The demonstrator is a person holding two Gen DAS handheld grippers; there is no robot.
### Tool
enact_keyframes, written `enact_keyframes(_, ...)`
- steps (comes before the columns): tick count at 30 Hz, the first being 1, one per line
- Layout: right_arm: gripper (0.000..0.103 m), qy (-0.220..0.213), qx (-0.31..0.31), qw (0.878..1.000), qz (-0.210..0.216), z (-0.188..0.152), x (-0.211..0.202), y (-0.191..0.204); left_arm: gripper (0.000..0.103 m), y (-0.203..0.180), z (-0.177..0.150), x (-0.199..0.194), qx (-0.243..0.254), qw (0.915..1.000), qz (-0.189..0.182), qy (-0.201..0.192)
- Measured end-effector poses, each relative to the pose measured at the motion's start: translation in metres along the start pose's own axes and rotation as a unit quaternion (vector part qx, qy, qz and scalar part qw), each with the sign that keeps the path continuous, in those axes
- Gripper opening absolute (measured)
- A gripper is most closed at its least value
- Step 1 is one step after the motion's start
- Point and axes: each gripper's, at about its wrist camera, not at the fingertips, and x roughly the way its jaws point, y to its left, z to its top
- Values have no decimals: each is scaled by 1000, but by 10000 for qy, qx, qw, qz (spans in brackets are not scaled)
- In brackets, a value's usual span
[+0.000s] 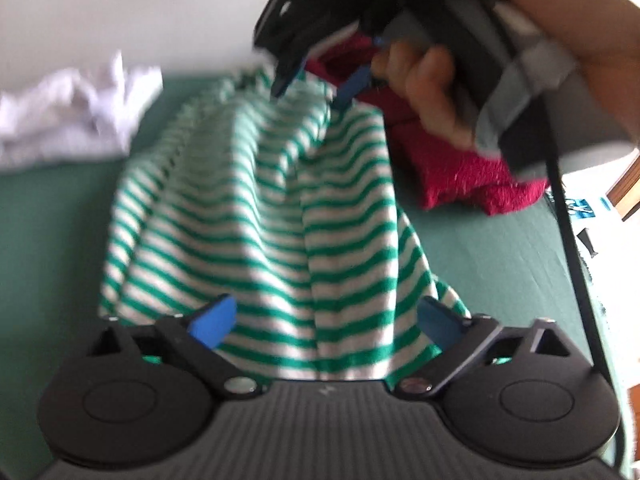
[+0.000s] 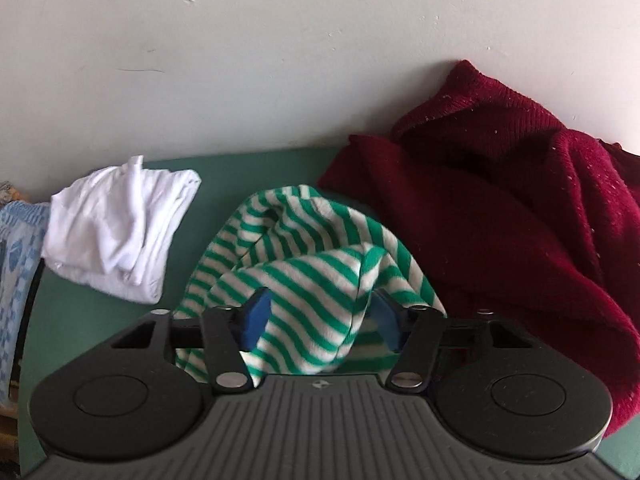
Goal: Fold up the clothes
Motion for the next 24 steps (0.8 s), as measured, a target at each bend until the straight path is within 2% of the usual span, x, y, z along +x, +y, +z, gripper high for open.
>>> enact_keyframes(2, 25, 19, 32, 10000, 19, 2, 5, -2, 86, -2, -3, 1, 110, 9999, 52, -60)
enact_keyframes(3, 18, -3, 29, 10000, -2, 2, 6, -3, 86, -3, -5, 1, 165, 9998, 79, -90)
enact_keyframes(4, 7, -69, 38, 10000, -60, 3, 6, -5, 86, -5, -7, 1, 220, 9996, 104, -119)
enact_keyframes(5, 5, -146, 70, 9998, -96, 4, 4, -7, 86, -7, -8, 1, 290, 9994, 120, -116)
enact_keyframes(6, 5, -261, 141, 9995, -49, 5, -1, -9, 86, -9, -10, 0, 361, 9992, 136, -115)
enact_keyframes(9, 4, -743, 358, 9952, 531, 5, -36, -14, 93, -16, -16, -6, 603, 9979, 145, -185)
enact_keyframes(12, 4, -1069, 443, 9878, 1043, -5, -77, -15, 94, -17, -18, -17, 872, 9957, 34, -308)
enact_keyframes(16, 4, -1448, -224, 9838, 1029, -28, -125, -6, 94, -11, -17, -42, 1090, 9923, -63, -582)
enact_keyframes(18, 4, -1568, -306, 9798, 1202, -41, -145, -8, 94, -12, -17, -55, 1113, 9911, -37, -725)
enact_keyframes(21, 4, -1598, -361, 9801, 1123, -55, -160, -9, 92, -19, -15, -49, 1219, 9899, 98, -714)
enact_keyframes(23, 4, -1656, -291, 9793, 1127, -59, -169, -10, 80, -24, -14, -45, 1287, 9890, 186, -706)
enact_keyframes(24, 4, -1698, -290, 9787, 1115, -61, -173, -9, 77, -25, -15, -42, 1260, 9897, 140, -664)
